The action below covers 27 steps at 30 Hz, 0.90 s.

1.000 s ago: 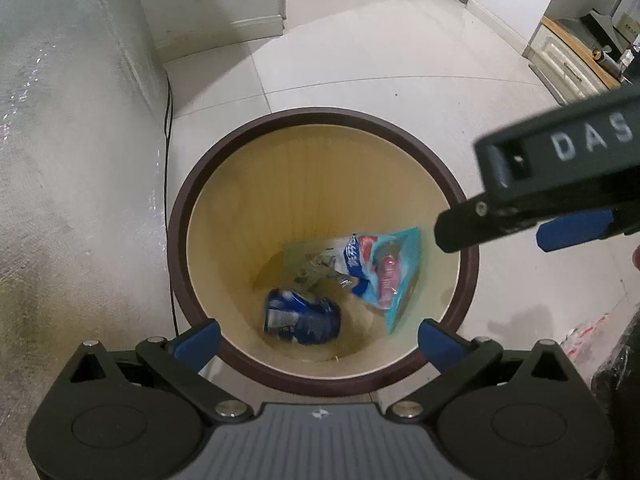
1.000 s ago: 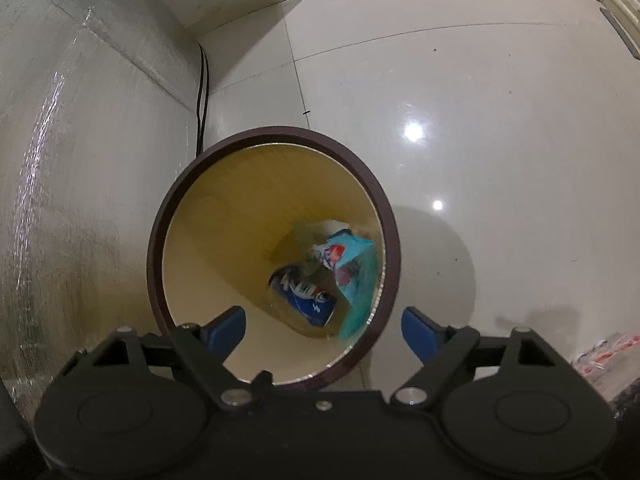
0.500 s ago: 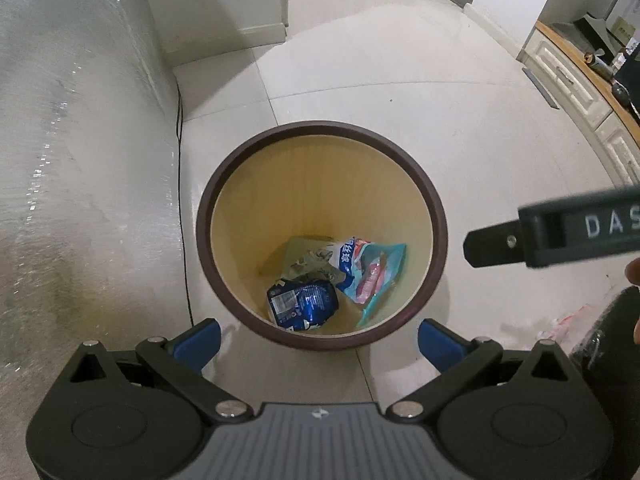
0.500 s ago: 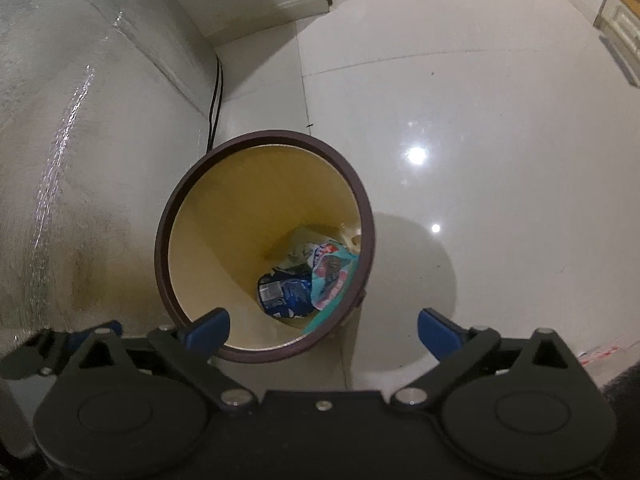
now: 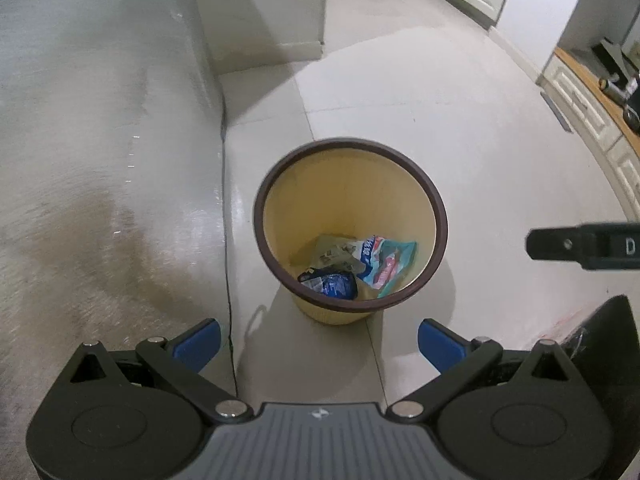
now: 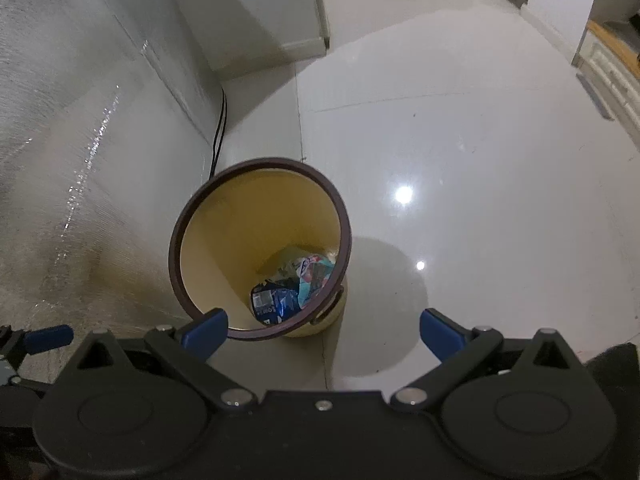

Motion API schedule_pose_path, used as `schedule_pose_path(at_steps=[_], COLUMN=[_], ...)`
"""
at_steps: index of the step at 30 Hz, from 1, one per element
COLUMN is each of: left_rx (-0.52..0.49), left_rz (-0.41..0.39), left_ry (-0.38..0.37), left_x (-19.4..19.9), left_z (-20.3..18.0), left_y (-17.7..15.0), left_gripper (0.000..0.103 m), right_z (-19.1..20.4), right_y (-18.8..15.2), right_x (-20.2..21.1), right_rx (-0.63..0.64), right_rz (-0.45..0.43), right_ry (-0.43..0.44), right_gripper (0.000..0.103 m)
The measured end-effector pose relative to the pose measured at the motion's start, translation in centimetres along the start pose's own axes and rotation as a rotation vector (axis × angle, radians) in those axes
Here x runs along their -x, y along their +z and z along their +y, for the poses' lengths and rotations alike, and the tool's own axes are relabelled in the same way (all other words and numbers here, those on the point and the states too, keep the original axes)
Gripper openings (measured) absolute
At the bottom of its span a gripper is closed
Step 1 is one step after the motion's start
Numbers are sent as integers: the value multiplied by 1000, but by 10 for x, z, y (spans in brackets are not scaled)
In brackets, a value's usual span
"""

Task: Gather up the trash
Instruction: 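Raise both open tools away from the wastebasket back toward the bed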

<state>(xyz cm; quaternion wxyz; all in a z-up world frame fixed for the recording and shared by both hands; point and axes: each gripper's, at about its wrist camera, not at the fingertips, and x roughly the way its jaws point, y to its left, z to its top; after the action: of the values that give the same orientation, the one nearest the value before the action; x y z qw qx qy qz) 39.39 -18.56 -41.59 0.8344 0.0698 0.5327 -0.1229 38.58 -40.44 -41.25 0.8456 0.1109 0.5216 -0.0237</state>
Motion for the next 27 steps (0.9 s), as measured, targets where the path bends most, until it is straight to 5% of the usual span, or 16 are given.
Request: schedule_pose_path(at_steps=[14, 27], left_rx=[96, 43], left_rz=[-90, -245], left_ry=[0, -5], left_x=[93, 218], left_z=[10, -11], left_y=[-26, -38], left_gripper=[103, 103], right_z=[0, -5], right_y=[-39, -74], right_x=[96, 211], right_rx=[46, 61], right_rz=[-106, -243], right_ry=[-19, -23], right_gripper=[103, 103])
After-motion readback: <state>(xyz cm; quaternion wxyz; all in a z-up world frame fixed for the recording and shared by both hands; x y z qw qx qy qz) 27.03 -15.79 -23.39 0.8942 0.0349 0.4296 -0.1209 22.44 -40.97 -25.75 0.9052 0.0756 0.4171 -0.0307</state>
